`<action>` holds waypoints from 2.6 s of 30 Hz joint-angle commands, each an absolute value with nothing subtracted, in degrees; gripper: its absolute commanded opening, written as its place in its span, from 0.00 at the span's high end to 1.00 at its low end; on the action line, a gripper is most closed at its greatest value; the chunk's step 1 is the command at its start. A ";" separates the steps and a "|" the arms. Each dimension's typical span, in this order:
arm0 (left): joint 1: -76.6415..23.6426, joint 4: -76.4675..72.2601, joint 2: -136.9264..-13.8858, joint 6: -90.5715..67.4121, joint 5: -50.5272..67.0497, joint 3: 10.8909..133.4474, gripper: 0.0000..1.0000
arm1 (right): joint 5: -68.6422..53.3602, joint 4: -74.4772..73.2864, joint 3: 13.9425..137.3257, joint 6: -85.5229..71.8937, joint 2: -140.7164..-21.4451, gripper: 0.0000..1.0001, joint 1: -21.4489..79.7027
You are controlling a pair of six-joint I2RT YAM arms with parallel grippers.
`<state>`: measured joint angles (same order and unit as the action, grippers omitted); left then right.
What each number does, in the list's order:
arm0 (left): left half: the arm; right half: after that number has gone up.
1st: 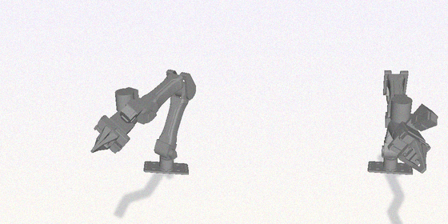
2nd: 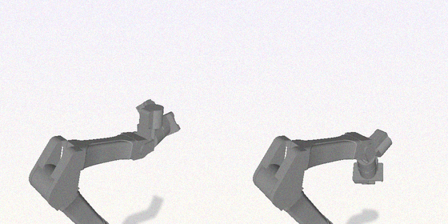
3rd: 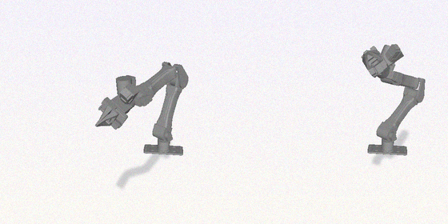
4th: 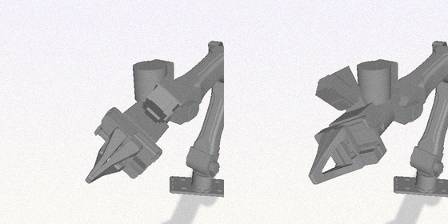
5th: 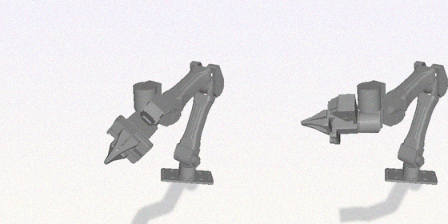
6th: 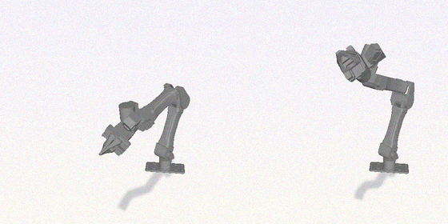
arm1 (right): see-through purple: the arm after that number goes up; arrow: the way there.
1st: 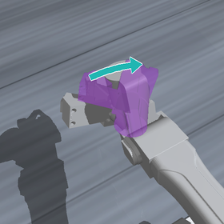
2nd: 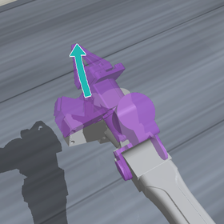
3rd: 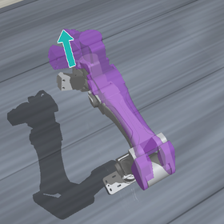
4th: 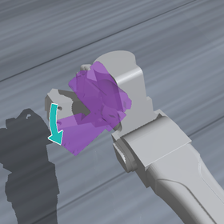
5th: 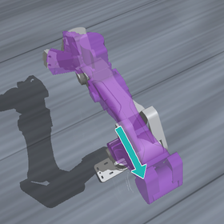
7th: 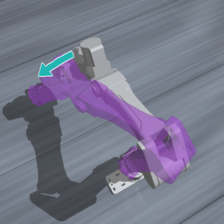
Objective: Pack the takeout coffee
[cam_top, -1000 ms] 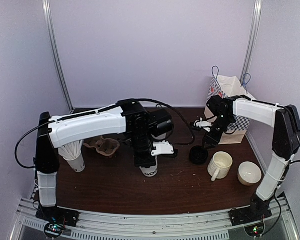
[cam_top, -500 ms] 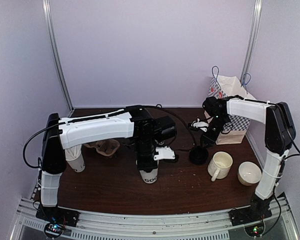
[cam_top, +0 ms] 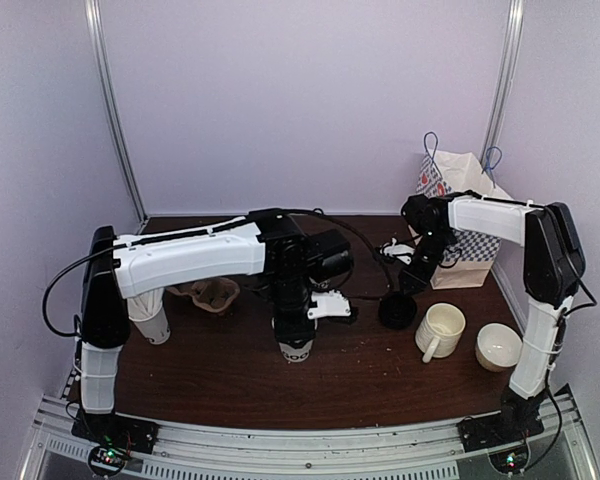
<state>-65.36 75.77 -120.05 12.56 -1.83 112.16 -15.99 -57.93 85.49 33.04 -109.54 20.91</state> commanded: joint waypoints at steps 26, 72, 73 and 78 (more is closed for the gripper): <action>-64.95 72.51 -108.35 11.64 -10.48 108.49 0.52 | -13.40 -60.16 86.89 32.26 -111.77 0.79 22.13; -59.71 65.67 -98.62 10.19 -11.01 98.56 0.44 | -15.99 -61.33 73.48 38.71 -97.30 0.53 32.29; -59.64 65.70 -98.47 10.20 -11.07 98.48 0.44 | -15.61 -60.86 73.28 38.61 -97.70 0.53 32.60; -59.38 65.66 -98.22 10.19 -10.90 98.06 0.43 | -13.11 -58.80 73.42 38.33 -99.20 0.52 33.47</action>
<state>-59.61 67.81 -99.42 10.79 -11.16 98.83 -15.79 -61.19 73.21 37.78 -98.63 33.08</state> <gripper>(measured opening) 0.569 0.480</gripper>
